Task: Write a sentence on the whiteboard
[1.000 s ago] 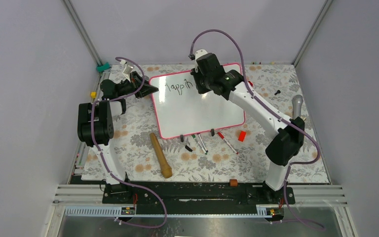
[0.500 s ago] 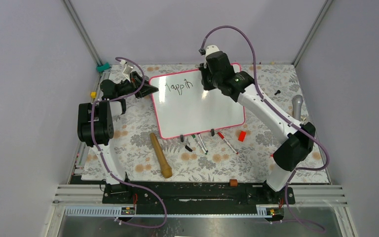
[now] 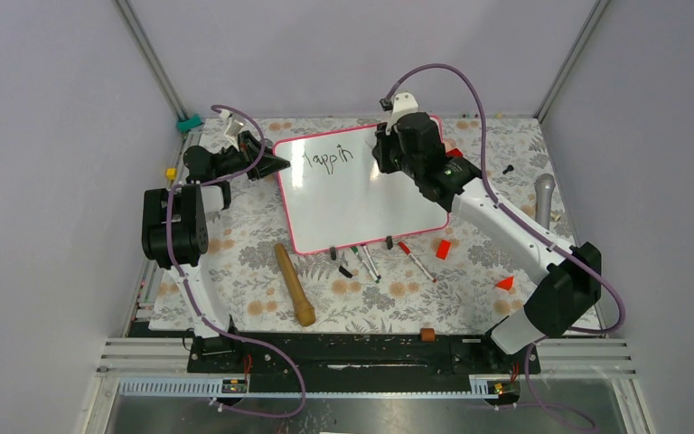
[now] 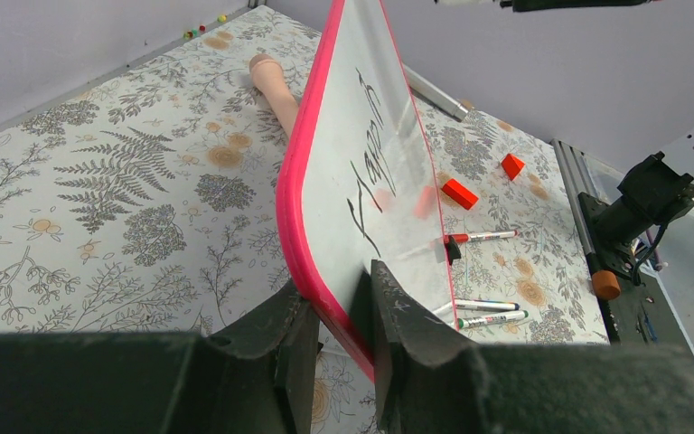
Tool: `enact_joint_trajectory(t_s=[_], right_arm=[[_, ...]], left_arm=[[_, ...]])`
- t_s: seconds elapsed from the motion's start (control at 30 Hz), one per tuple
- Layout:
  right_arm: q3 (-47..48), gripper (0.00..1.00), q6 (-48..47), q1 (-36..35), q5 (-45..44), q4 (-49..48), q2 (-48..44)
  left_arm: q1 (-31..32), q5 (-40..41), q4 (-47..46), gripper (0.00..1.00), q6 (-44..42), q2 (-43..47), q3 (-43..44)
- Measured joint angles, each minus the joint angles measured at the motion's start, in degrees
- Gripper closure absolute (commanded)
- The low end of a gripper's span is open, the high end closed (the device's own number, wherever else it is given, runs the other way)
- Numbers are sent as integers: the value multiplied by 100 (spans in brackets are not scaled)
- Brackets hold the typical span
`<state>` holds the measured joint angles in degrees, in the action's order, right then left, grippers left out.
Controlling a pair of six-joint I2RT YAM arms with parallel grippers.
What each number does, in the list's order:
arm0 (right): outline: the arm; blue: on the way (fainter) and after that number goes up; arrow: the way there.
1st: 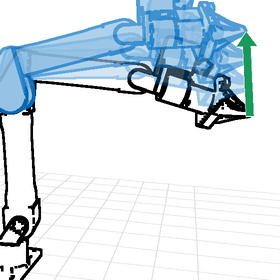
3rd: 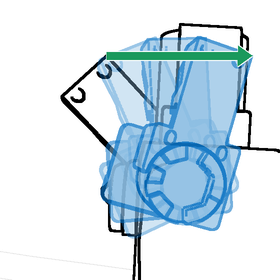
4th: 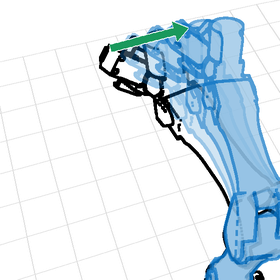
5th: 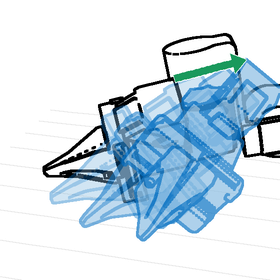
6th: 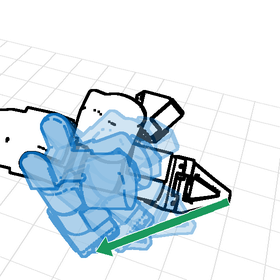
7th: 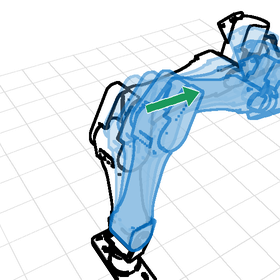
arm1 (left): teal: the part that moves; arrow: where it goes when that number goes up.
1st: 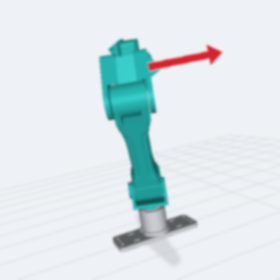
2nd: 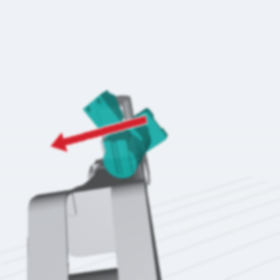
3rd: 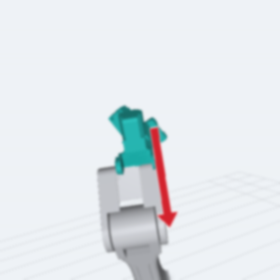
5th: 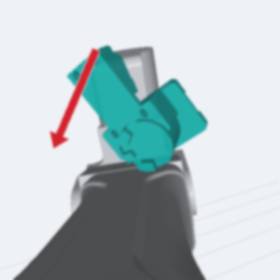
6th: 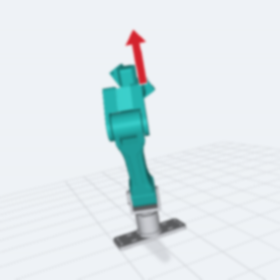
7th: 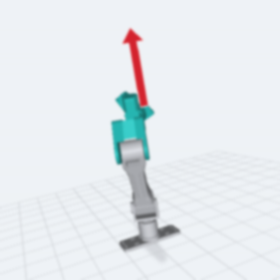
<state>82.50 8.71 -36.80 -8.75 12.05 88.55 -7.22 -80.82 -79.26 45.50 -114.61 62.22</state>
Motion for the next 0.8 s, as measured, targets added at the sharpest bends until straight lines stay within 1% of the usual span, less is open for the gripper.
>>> enact_joint_trajectory(t_s=[0.4,0.47,0.63,0.8], right_arm=[[111,100,-319,52,144,282,11],[92,100,-457,61,219,232,9],[-339,100,-732,83,341,-83,-184],[-402,100,-870,92,374,-164,-260]], left_arm=[[0,0,0,100,0,0,-2],[0,0,0,100,0,0,-2],[0,0,0,100,-2,0,-2],[0,0,0,100,-2,0,-2]])
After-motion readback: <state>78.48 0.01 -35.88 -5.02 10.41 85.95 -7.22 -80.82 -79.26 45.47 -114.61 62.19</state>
